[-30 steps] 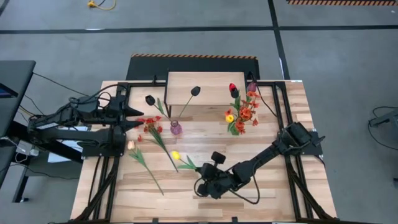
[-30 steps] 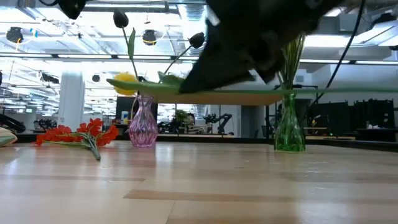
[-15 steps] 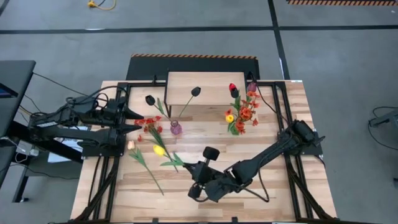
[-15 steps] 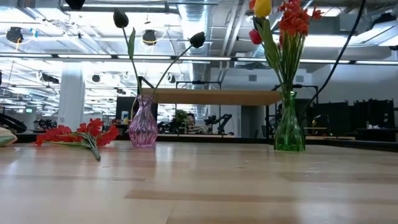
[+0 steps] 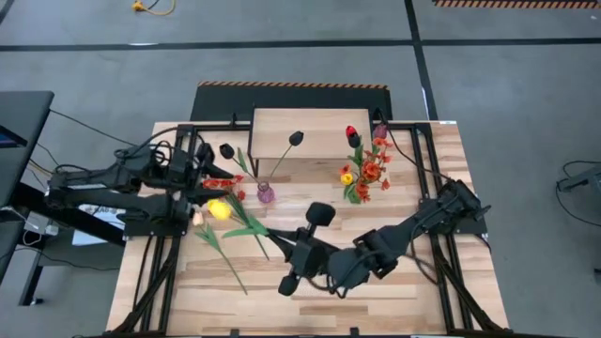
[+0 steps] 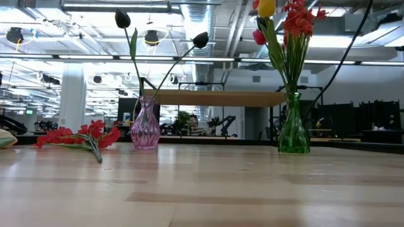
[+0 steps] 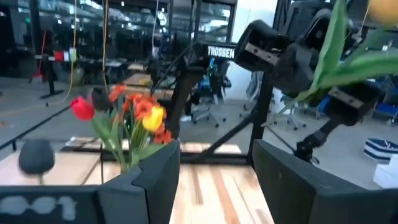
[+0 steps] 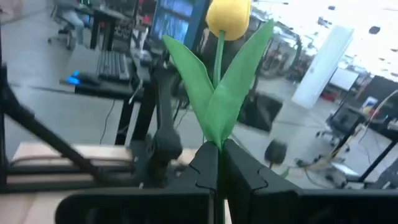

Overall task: Pick and place flowers into a vace then onto a shelf
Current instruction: Put the yellow tulip into the purple vase

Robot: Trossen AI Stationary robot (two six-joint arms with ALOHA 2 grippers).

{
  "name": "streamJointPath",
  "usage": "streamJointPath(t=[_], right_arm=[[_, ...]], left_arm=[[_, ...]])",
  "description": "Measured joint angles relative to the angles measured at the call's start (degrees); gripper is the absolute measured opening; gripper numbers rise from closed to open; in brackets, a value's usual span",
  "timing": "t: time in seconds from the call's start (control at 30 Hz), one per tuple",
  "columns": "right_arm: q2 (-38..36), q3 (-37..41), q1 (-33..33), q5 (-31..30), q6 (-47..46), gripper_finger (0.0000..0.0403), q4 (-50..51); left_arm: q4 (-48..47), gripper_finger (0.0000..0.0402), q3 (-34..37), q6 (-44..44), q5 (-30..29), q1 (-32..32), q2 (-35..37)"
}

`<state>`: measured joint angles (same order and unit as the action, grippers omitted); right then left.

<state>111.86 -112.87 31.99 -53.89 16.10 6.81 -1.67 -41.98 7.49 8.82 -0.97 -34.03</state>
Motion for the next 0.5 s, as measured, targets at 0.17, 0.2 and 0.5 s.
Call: streamJointPath(t=[0.17,0.2,0.5], right_arm=[[0.0,-4.82,-1.08,2.95,2.32,0.0003,0.31],[0.0,-5.65,-1.32,3.55,2.41,0.0003,0.31],[0.02,-7.51,-4.17,5.05,2.38,0.0003,0.59]], left_arm=[[9.02,0.0193,0.0,0.02,0.01,2.02,-6.46],[11.24,0.0193,0.0,0.04,0.01,2.69,-7.85],[30.89,0.0193,-0.02,-2.23,0.01,9.62,-17.18]])
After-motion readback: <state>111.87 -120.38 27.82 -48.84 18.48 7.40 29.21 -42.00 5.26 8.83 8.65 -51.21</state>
